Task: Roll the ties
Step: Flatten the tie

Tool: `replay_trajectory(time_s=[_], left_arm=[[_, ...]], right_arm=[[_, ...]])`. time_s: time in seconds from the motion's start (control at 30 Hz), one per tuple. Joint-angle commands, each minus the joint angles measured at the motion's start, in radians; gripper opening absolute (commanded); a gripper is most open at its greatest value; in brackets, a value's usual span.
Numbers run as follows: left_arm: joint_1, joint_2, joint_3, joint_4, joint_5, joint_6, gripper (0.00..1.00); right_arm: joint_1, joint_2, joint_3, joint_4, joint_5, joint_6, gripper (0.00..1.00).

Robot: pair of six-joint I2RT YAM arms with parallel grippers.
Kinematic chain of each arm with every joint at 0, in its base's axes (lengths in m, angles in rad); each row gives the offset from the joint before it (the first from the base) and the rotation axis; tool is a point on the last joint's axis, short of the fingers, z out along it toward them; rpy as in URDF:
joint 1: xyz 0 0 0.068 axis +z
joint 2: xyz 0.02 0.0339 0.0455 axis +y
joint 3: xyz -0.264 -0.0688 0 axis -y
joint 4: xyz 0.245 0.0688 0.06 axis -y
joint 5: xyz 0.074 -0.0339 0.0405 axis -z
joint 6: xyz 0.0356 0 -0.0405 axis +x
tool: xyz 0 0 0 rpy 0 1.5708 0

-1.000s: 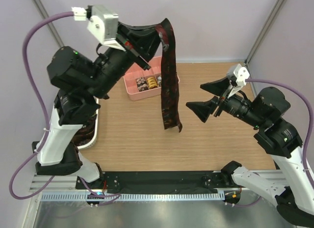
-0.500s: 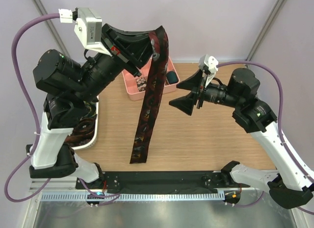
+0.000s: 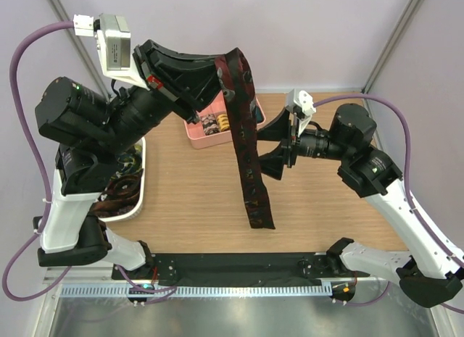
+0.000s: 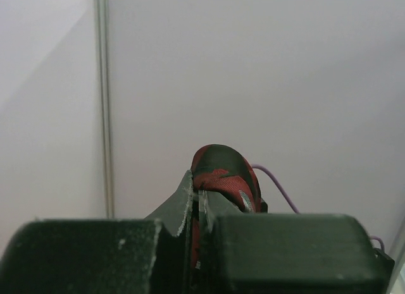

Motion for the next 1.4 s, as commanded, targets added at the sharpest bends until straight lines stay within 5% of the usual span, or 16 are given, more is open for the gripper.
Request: replay_trajectory(time_s=[0.0,0.17,0.23,0.43,0.9,1.07,1.13,1.37], left_arm=[[0.000,-0.009,0.026,0.055,0.083,-0.042,0.00],[0.000,-0.010,0.029,0.067,0.102,-0.060,0.01],[0.000,-0.009,0.031,0.067,0.106,-0.065,0.00],[0.000,-0.003,0.033,0.061,0.085,-0.054,0.00],[0.000,-0.012,-0.018,0.089,-0.010,-0.041,0.01],[0.000,-0.021,-0.046,0.104,-0.038,-0.037,0.00],[0.000,-0.021,-0.047,0.115,-0.035,-0.039,0.00],[0.000,-0.009,-0.041,0.125,-0.022,-0.050,0.01]], right_arm=[[0.004,-0.018,0.003,0.036,0.089,-0.040,0.90],[0.006,-0.047,-0.023,0.079,0.222,-0.052,0.80],[0.006,-0.049,-0.031,0.097,0.261,-0.053,0.60],[0.006,-0.017,-0.011,0.088,0.180,-0.058,0.22],[0.049,-0.041,-0.088,0.149,0.094,0.029,0.25],[0.069,-0.065,-0.081,0.114,0.093,0.017,0.20],[0.072,-0.073,-0.081,0.103,0.091,0.014,0.06],[0.072,-0.104,-0.071,0.044,0.165,-0.003,0.02]])
